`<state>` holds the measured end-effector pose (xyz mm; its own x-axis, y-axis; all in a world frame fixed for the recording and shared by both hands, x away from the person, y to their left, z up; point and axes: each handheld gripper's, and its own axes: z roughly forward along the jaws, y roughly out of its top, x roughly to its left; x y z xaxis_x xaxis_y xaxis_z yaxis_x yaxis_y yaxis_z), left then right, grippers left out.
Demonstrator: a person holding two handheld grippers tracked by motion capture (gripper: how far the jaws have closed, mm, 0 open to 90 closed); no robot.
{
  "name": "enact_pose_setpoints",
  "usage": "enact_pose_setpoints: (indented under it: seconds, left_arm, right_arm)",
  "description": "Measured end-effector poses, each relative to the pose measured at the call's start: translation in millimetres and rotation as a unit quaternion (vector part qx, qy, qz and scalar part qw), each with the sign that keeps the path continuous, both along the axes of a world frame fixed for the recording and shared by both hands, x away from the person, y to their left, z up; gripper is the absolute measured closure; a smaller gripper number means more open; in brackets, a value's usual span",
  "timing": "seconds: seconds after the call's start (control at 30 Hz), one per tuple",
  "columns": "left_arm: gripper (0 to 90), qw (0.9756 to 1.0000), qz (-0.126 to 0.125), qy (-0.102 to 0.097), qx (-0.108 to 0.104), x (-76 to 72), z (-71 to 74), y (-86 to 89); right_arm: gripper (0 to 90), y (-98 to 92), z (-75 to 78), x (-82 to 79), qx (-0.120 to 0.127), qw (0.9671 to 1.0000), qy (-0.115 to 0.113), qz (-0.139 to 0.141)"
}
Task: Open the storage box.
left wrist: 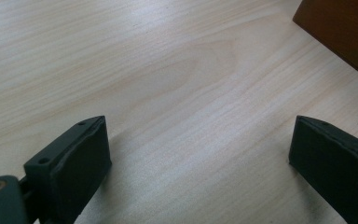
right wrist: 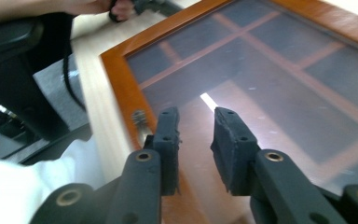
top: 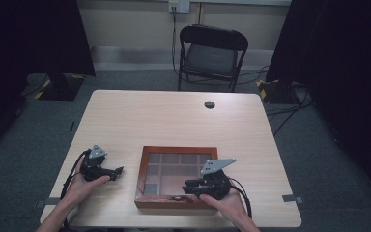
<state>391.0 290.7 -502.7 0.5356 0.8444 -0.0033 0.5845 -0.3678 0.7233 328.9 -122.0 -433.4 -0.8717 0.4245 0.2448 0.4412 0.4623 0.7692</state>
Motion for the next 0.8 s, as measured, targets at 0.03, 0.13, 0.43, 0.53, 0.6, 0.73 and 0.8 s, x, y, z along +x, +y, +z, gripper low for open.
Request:
enact_pose_setpoints:
  seconds: [0.03, 0.13, 0.43, 0.53, 0.6, 0.73, 0.8]
  left_arm:
    - [4.4, 1.0000, 0.000, 0.000, 0.000, 0.0, 0.0, 0.0]
    - [4.5, 1.0000, 0.003, 0.001, -0.002, -0.5, 0.0, -0.3]
    - [4.6, 1.0000, 0.008, 0.001, -0.002, -1.2, -0.1, -0.8]
    - [4.7, 1.0000, 0.008, 0.001, -0.002, -1.3, 0.1, -1.0]
    - [4.6, 1.0000, 0.008, -0.001, 0.000, -1.3, 0.2, -0.9]
    - [4.7, 0.9999, 0.011, -0.001, -0.002, -1.4, -0.1, -1.7]
    - [6.0, 1.0000, 0.010, 0.001, 0.000, -2.1, 1.1, -1.8]
  right_arm:
    - [74.1, 1.7, -0.1, -1.4, 0.000, 1.0000, 0.000, 0.006]
    - [77.4, 8.1, -2.0, -5.5, -0.003, 0.9996, 0.003, 0.027]
    - [79.4, 14.5, -6.8, -9.8, -0.007, 0.9988, 0.009, 0.048]
    - [79.5, 16.7, -8.4, -10.6, -0.012, 0.9983, 0.007, 0.056]
    - [79.8, 17.6, -8.7, -10.3, -0.012, 0.9980, 0.001, 0.062]
    - [80.6, 21.4, -8.2, -10.9, -0.020, 0.9974, -0.012, 0.069]
    - [81.1, 21.8, -7.4, -10.3, -0.022, 0.9971, -0.009, 0.073]
